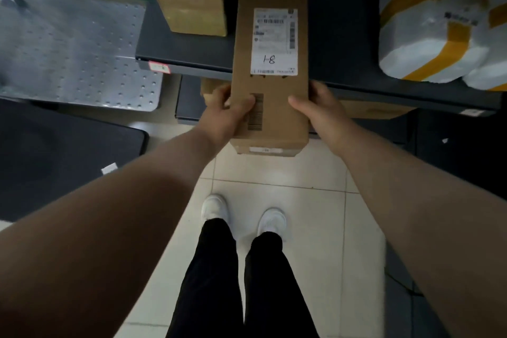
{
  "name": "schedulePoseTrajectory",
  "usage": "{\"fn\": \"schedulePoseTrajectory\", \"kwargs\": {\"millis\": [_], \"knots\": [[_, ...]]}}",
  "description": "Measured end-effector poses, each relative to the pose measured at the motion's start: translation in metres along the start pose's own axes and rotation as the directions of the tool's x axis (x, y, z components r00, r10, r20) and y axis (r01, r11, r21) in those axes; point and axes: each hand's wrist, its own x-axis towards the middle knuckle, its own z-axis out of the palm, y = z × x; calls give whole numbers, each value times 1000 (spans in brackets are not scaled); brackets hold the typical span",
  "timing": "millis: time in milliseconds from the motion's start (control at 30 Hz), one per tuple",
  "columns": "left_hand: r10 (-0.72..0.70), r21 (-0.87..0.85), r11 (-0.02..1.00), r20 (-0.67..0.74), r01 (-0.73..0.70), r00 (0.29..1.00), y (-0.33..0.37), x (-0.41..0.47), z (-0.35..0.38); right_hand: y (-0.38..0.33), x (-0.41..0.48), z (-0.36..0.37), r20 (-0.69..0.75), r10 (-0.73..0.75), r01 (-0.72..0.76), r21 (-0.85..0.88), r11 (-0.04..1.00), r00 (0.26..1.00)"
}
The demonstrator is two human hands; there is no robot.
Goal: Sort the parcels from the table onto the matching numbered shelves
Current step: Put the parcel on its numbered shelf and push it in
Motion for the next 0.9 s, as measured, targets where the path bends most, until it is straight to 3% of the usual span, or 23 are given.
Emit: {"fn": "schedulePoseTrajectory", "kwargs": {"millis": [167,300,400,467,500,533,600,667,700,767,900], "knots": [[44,6,999,65,-44,997,7,48,-9,-3,50,3,-4,-7,7,-10,1000,1000],[116,56,991,32,-117,993,11,79,-14,-9,74,9,0,-40,40,-54,998,999],[143,59,988,4,-143,990,22,95,-20,-23,83,13,-81,-108,94,-165,982,991],[241,193,952,10,-239,970,32,96,-25,-31,79,14,-105,-206,168,-292,942,973],[336,341,883,23,-323,942,37,90,-28,-34,73,13,-104,-285,223,-398,890,953],[460,511,749,56,-421,886,41,83,-32,-36,67,13,-81,-377,282,-526,803,923],[668,745,329,251,-581,700,45,66,-40,-33,53,11,47,-539,391,-742,544,841],[683,785,-4,455,-620,572,35,57,-43,-22,43,12,211,-609,451,-851,271,765],[648,787,-85,509,-611,566,27,56,-43,-14,40,14,276,-601,456,-874,167,750],[586,802,-133,538,-583,606,11,55,-39,3,38,17,333,-563,434,-899,51,756],[552,819,-130,528,-559,645,2,68,-36,14,53,17,277,-536,355,-934,46,797]]}}
